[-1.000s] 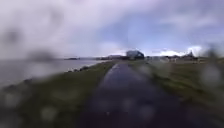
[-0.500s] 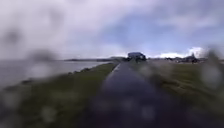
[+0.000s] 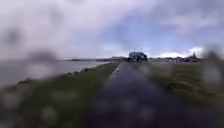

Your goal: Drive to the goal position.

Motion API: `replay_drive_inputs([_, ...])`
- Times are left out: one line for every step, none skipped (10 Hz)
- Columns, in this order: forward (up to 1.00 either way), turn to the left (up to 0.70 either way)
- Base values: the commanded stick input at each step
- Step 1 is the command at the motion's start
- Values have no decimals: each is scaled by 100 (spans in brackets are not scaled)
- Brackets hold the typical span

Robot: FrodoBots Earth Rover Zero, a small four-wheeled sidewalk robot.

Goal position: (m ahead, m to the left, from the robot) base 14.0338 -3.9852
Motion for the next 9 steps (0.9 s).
replay_drive_inputs([70, -35])
replay_drive_inputs([70, -35])
replay_drive_inputs([70, -35])
replay_drive_inputs([70, -35])
replay_drive_inputs([70, -35])
replay_drive_inputs([70, -35])
replay_drive_inputs([70, 0])
replay_drive_inputs([70, 0])
replay_drive_inputs([70, 0])
